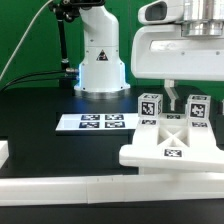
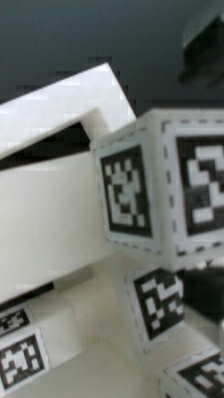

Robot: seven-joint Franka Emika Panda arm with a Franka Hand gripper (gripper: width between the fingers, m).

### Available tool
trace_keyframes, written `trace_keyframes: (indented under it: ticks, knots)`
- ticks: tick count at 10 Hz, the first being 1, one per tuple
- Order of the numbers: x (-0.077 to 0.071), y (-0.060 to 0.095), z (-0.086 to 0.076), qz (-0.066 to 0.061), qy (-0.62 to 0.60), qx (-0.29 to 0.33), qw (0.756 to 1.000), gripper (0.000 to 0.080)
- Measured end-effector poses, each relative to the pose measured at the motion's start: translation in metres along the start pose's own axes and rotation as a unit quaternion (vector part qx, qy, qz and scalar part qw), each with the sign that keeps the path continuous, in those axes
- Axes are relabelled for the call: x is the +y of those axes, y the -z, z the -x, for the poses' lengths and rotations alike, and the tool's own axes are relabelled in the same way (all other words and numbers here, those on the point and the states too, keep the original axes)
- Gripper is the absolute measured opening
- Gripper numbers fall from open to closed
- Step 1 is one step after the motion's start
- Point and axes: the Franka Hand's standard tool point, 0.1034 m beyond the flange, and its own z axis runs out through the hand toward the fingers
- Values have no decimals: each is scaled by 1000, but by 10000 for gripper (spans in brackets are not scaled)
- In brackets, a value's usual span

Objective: Assemble chair

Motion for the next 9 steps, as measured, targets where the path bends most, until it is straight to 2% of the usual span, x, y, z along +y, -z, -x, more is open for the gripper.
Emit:
trace_keyframes:
  ticks: [1,2,3,4,6,7,9]
  knots:
    - [0,0,0,0,0,0,1000,621]
    - [0,1,0,-1,0,0,1000,621]
    - [-1,11,-1,-6,9,0,1000,641]
    - [3,32,-5,-17,15,-2,1000,647]
    - [4,63,-12,-28,12,-4,1000,649]
    - [4,57,-10,-27,13,-3,1000,649]
    - [5,54,-9,-25,13,-4,1000,649]
